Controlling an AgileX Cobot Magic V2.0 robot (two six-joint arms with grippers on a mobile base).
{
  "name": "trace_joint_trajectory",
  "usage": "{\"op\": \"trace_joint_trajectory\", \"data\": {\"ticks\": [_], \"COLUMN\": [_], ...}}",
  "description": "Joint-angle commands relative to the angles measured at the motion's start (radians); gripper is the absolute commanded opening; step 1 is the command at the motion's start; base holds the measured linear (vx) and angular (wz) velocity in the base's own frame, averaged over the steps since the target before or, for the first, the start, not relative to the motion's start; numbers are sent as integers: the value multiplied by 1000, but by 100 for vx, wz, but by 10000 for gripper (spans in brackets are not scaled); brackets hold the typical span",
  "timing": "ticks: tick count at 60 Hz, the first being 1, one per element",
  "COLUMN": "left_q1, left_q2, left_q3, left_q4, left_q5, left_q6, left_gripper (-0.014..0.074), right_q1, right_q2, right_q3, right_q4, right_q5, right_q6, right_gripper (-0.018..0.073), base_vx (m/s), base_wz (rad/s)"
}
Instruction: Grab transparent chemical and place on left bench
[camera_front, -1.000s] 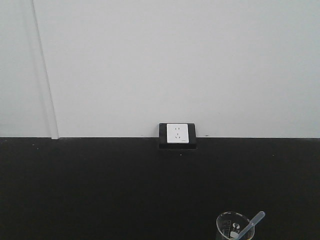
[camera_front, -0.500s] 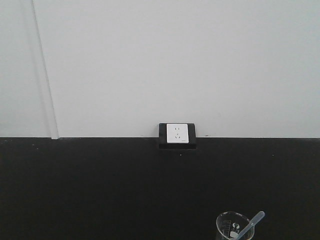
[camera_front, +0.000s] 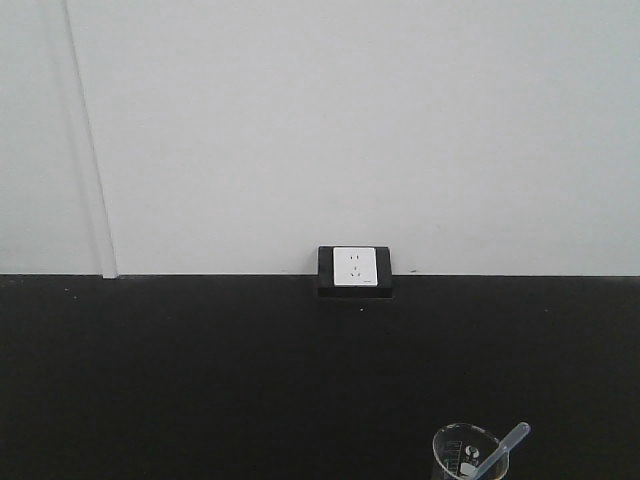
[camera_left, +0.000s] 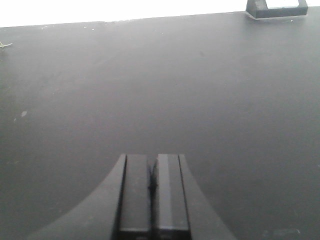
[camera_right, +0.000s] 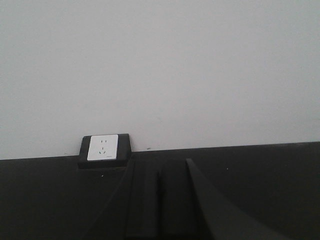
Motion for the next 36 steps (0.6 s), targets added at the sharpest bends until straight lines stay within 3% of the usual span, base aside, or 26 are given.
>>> {"op": "trace_joint_trajectory", "data": {"ticks": [1,15,22,36], "left_q1": [-2,-2,-2,-2], "left_q2": [-19,-19,-19,-19], "left_q3": [16,16,16,16], "left_q4": [-1,-1,-1,-1], "left_q5": [-78,-78,-78,-78], "left_q6": [-8,-8,-8,-8], "left_gripper": [-3,-3,-3,-3], "right_q1": [-5,-5,-5,-4], "right_q2": [18,49,70,201], "right_q3": [-36,-36,-36,-36], "right_q4": [-2,1,1,-47], "right_q5": [-95,-131,-142,-127], "right_q6": [21,45,145,472], "right_gripper": [176,507,617,619], "base_vx": [0,0,0,0], "base_wz": [0,0,0,0]}}
